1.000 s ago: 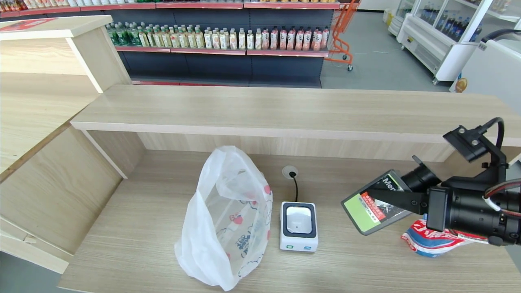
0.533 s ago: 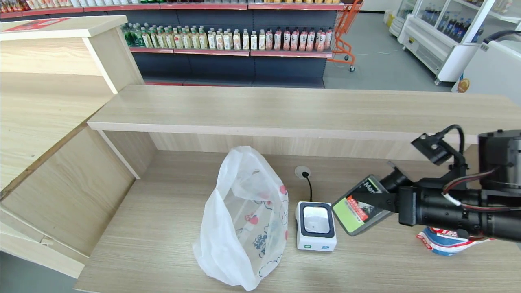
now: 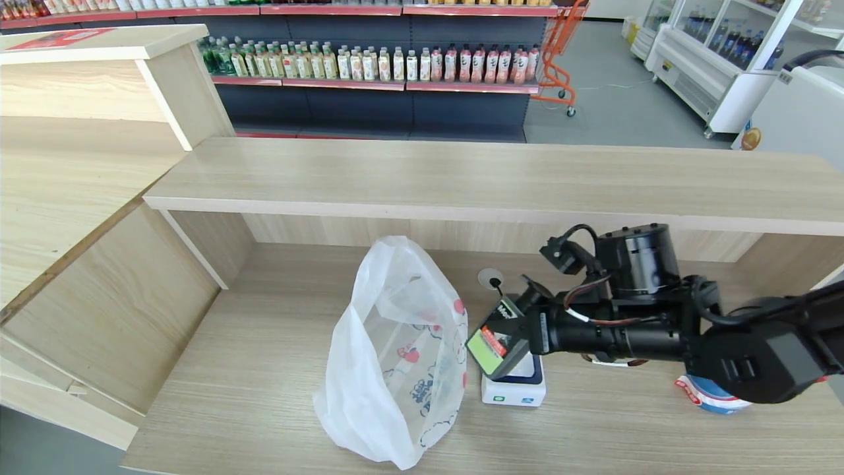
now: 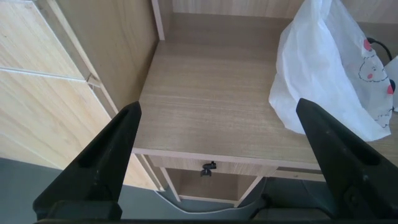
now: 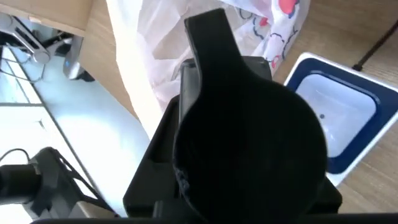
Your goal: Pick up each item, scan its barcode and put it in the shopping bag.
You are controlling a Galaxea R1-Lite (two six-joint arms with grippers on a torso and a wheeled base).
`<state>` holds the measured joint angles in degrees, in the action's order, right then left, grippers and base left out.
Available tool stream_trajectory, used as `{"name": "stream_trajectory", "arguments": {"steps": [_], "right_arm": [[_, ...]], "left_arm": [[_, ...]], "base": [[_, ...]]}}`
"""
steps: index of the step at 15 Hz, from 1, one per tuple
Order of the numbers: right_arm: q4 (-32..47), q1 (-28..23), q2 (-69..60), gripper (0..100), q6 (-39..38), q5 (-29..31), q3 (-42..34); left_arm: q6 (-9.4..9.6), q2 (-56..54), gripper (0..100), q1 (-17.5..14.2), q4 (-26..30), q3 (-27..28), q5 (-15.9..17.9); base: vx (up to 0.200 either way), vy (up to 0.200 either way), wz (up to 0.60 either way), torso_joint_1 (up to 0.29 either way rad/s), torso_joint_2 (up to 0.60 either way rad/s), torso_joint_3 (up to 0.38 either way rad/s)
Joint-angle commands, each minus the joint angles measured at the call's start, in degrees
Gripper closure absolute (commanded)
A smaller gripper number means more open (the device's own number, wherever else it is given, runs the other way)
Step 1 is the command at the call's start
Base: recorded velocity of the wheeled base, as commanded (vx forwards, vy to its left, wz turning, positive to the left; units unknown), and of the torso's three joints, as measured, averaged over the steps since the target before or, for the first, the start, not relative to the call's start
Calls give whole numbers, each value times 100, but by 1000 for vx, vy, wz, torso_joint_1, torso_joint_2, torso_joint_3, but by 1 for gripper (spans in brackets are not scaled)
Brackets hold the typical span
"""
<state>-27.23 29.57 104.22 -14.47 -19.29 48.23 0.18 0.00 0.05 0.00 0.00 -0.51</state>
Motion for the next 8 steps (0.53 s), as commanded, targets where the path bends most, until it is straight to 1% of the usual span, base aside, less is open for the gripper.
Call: {"name": "stream_trajectory", "arguments": {"steps": [1, 2, 4, 5, 6, 8], "right_arm": [[-36, 128, 705, 100, 480, 21, 240], [-89, 128, 995, 100, 1183, 30, 337], [-230, 198, 1347, 100, 1948, 30, 591], [-309, 259, 1443, 100, 2089, 30, 706], [-467, 365, 1716, 100, 2247, 30, 1005], [-493, 426, 2006, 100, 2405, 30, 1374]], "left_arm": [[-1, 9, 0, 4, 0, 0, -2], [-1, 9, 0, 4, 0, 0, -2], [-1, 9, 0, 4, 0, 0, -2], [-1, 9, 0, 4, 0, 0, -2], [-1, 9, 0, 4, 0, 0, -2], [-1, 9, 0, 4, 0, 0, -2]], "base": [[0, 0, 0, 0, 0, 0], [0, 0, 0, 0, 0, 0], [0, 0, 0, 0, 0, 0], [0, 0, 0, 0, 0, 0], [0, 0, 0, 0, 0, 0], [0, 0, 0, 0, 0, 0]]}}
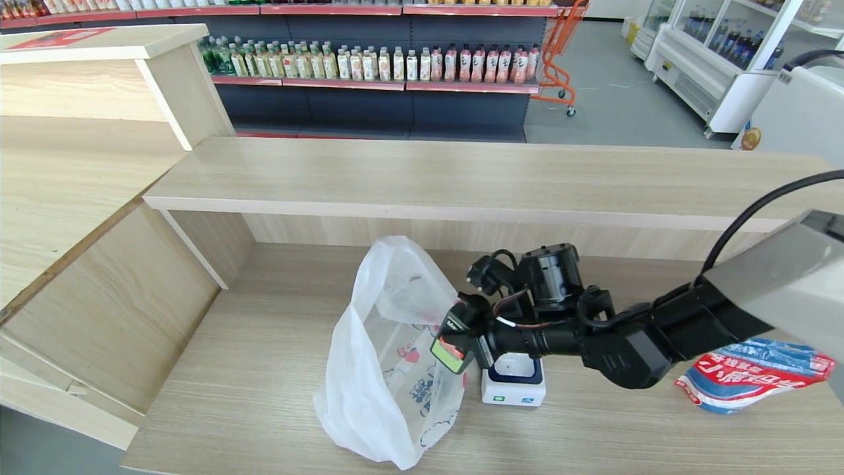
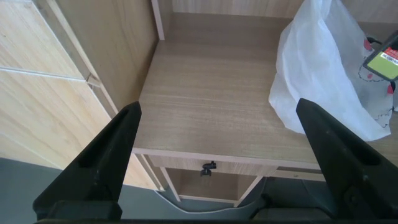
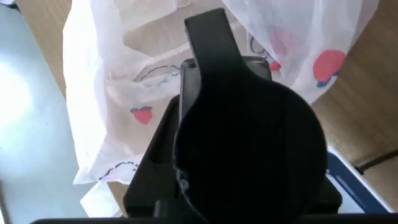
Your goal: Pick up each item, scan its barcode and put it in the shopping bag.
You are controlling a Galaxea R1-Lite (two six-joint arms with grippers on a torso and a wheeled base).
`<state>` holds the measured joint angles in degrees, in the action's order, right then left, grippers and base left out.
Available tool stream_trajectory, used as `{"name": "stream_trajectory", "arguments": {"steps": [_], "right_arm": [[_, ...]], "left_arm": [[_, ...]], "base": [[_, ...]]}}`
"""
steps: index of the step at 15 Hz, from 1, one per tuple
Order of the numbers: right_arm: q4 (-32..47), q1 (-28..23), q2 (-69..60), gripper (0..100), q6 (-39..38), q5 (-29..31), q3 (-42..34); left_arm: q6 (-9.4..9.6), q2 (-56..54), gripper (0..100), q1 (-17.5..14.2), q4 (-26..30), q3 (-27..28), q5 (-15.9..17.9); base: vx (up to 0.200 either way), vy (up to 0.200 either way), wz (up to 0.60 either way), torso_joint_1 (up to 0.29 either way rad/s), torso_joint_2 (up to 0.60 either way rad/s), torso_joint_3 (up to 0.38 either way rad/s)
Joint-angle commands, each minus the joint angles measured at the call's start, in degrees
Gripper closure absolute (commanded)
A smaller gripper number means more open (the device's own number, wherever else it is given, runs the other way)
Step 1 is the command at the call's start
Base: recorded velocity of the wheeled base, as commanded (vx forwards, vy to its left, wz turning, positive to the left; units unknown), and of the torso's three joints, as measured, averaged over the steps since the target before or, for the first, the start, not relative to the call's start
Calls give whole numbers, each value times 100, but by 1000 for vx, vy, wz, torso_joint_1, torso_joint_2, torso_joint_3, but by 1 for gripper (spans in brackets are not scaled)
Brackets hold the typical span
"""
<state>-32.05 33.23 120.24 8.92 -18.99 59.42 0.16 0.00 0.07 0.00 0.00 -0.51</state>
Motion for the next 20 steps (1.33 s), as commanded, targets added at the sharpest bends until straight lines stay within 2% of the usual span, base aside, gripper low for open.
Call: {"name": "stream_trajectory", "arguments": {"steps": [1, 7, 8, 10, 13, 16, 20], "right_arm": [[-12, 61, 518, 100, 171, 1, 386], [-56, 78, 1055, 100, 1041, 1, 905], [-135, 96, 1072, 0, 1015, -34, 914], [-126, 87, 1028, 0, 716, -52, 887], [-126, 78, 712, 0, -1015, -78, 870], [-47, -115, 395, 0, -2132, -78, 729], [313, -493, -519, 0, -3283, -298, -106]], "left_arm": [[2, 9, 0, 1, 0, 0, -2], [2, 9, 0, -7, 0, 0, -2], [2, 9, 0, 1, 0, 0, -2], [2, 9, 0, 1, 0, 0, -2], [2, 9, 0, 1, 0, 0, -2], [2, 9, 0, 1, 0, 0, -2], [2, 9, 0, 1, 0, 0, -2]], "base": [[0, 0, 0, 0, 0, 0], [0, 0, 0, 0, 0, 0], [0, 0, 0, 0, 0, 0], [0, 0, 0, 0, 0, 0], [0, 0, 0, 0, 0, 0], [0, 0, 0, 0, 0, 0], [0, 0, 0, 0, 0, 0]]}}
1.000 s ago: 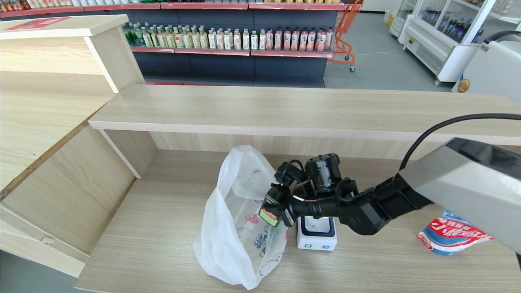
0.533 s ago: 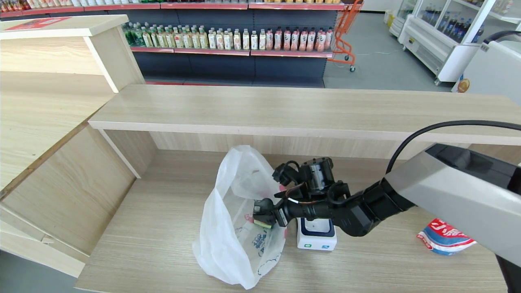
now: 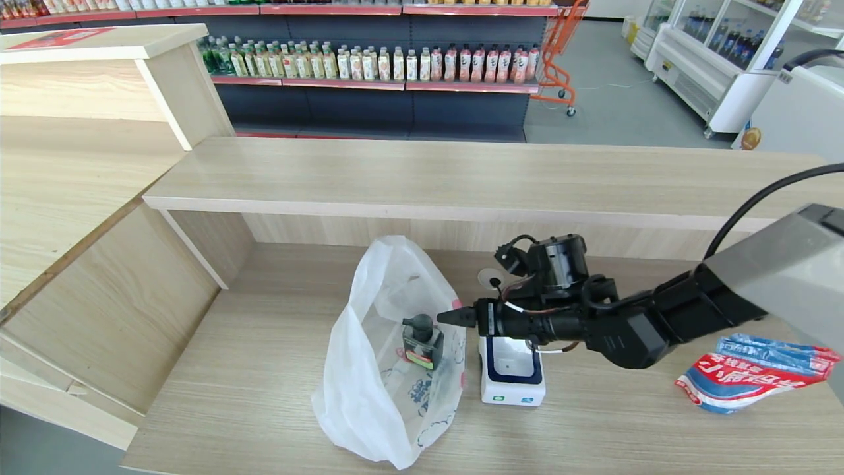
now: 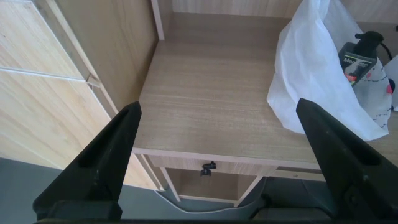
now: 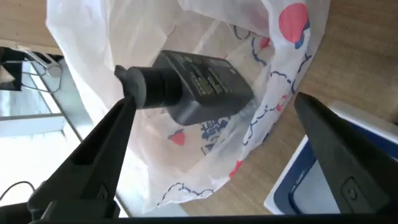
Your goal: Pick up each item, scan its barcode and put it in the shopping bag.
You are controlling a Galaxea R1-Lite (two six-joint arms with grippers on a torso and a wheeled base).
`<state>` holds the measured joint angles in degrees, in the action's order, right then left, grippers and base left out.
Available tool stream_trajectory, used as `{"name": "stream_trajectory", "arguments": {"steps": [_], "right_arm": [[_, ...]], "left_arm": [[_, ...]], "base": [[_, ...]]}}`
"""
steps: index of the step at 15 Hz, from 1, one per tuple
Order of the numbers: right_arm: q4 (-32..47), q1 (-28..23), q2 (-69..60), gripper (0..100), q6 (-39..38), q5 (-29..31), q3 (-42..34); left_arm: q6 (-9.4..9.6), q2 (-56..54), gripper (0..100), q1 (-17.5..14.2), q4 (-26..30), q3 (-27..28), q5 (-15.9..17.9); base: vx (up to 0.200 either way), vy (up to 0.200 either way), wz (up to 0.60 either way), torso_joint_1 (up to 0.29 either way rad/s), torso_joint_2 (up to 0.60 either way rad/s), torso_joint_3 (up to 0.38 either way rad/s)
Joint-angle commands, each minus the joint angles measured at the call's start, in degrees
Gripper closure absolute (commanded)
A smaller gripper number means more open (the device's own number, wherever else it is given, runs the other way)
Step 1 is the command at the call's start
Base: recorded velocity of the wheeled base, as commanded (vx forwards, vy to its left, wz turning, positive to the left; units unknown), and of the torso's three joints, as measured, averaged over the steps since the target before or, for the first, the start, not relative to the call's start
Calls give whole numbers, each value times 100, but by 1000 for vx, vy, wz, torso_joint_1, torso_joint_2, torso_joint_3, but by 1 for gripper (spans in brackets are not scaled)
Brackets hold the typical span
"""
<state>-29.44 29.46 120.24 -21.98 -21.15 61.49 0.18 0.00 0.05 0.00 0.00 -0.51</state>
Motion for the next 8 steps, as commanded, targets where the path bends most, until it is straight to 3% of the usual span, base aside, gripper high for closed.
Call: {"name": "stream_trajectory", "arguments": {"steps": [1, 6, 8], "right_arm": [[52, -178, -809, 0, -333, -276, -542], [61, -442, -1995, 0, -676, -697, -1280], [246, -960, -3199, 0, -905, -715, -2044]], "left_arm": [[-1, 9, 0, 4, 0, 0, -2], [-1, 9, 0, 4, 0, 0, -2], [-1, 9, 0, -5, 0, 0, -2]], "base": [[0, 0, 0, 0, 0, 0], [0, 0, 0, 0, 0, 0], [0, 0, 0, 0, 0, 0]]}}
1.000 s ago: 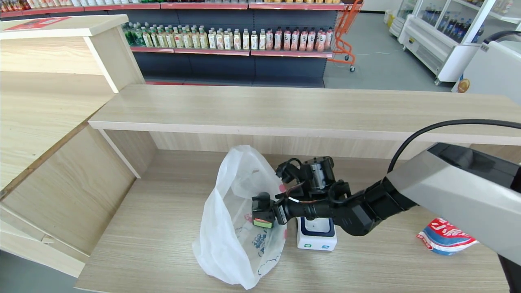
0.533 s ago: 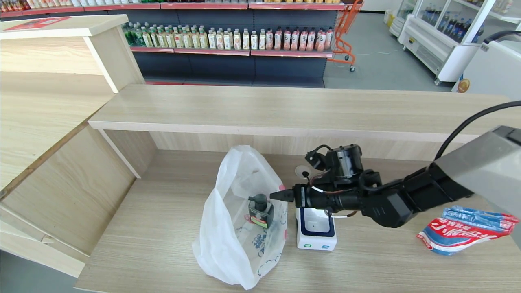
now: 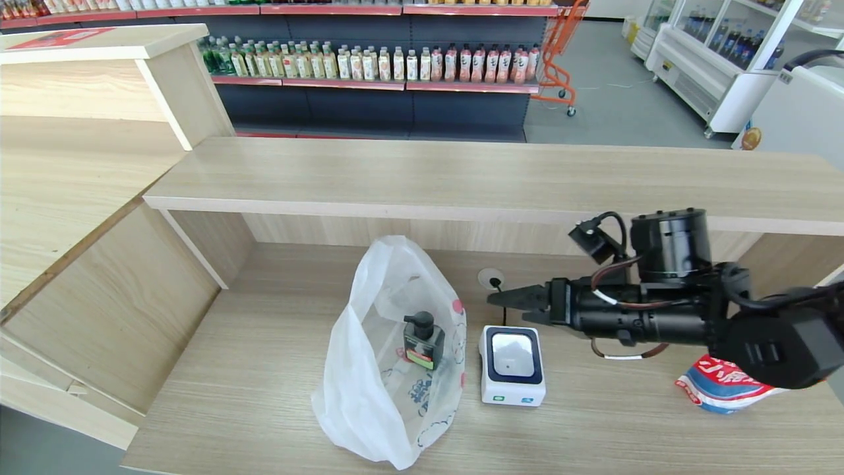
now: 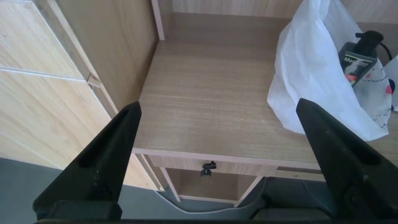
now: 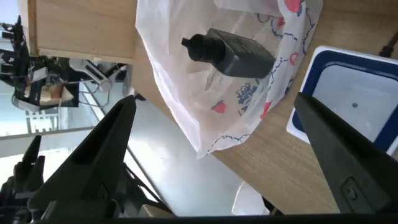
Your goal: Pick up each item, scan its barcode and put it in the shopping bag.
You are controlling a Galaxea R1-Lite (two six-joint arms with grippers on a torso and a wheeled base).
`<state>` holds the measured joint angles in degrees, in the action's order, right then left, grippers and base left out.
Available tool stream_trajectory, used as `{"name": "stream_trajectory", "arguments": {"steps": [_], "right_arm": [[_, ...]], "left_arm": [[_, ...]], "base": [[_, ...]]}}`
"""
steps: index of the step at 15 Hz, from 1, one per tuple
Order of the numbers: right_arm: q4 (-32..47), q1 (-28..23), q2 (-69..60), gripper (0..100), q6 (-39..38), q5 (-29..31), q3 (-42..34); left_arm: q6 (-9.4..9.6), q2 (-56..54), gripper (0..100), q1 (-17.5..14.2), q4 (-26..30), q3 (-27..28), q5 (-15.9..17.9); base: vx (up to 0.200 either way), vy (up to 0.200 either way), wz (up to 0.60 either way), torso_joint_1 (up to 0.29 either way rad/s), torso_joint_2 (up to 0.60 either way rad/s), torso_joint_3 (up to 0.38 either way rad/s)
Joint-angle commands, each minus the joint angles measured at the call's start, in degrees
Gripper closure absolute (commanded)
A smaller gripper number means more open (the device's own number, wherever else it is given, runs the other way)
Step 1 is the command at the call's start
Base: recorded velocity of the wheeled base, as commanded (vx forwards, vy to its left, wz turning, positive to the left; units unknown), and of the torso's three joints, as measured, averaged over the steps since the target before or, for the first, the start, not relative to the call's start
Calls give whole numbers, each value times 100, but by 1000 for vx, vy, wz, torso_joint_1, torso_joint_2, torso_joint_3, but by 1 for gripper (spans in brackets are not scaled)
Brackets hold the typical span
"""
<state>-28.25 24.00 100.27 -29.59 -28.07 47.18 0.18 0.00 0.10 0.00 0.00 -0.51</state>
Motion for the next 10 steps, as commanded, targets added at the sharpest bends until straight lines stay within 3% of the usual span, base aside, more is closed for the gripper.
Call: {"name": "stream_trajectory", "arguments": {"steps": [1, 2, 4, 6, 10], "right_arm": [[161, -449, -1282, 0, -144, -23, -648], [724, -862, -2187, 0, -126, -23, -728], [1128, -1196, -2890, 0, -30, -23, -394], [1497, -1390, -3206, 0, 410, -14, -139], [1919, -1803, -3488, 0, 507, -5, -104]], "left_arm": [[-1, 9, 0, -1, 0, 0, -2], [-1, 9, 0, -1, 0, 0, -2], [-1, 9, 0, -1, 0, 0, -2], [-1, 9, 0, -1, 0, 0, -2], [-1, 9, 0, -1, 0, 0, -2]], "base": [[0, 0, 0, 0, 0, 0], [0, 0, 0, 0, 0, 0], [0, 0, 0, 0, 0, 0], [0, 0, 0, 0, 0, 0], [0, 0, 0, 0, 0, 0]]}}
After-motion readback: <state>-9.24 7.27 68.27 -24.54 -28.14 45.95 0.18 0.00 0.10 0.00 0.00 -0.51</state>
